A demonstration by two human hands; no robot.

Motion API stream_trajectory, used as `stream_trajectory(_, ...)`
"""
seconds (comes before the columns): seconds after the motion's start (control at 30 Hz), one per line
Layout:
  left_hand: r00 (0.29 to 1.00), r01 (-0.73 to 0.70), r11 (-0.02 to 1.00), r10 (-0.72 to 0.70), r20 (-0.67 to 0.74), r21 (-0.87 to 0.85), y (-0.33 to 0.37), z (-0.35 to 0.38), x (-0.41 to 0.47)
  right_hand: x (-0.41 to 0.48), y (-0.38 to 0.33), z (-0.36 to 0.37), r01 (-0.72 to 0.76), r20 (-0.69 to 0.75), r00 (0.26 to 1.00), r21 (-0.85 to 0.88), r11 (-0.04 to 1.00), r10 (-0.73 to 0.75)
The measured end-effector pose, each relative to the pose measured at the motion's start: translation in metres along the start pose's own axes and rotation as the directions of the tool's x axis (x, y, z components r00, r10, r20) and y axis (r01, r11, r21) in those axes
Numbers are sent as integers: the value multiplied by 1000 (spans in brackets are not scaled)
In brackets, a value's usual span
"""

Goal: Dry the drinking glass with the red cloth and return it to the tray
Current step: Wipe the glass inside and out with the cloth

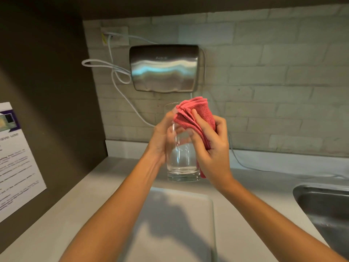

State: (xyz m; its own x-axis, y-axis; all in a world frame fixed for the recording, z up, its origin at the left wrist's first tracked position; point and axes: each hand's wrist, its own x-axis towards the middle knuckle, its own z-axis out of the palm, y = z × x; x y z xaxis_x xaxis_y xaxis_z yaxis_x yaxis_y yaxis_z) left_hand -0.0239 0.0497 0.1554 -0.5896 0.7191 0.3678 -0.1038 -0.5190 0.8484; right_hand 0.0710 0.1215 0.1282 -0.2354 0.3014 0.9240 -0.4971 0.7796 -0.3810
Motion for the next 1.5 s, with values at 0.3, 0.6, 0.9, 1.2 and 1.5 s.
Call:
stream_trajectory(0.3,991,131,983,-127,-44,128,-5,4,-2,2,9,0,-36,13,999,-40,999,36)
stream_trajectory(0.6,954,180,983,-162,-254,48,-28,-1,-1,-2,16,6,-300,-39,952,55,952,302)
stream_trajectory(0.9,974,194,980,-198,-109,-44,-38,-7,2,1,22,9,-36,127,990,-177,983,59)
stream_trajectory(1.2,983,169,984,-165,-76,52,-31,-18,6,6,29,-7,310,499,854,-263,914,-146)
stream_trajectory(1.5,970,181,983,-177,-166,11,-20,-28,7,-21,32,-16,466,624,730,-153,871,-281)
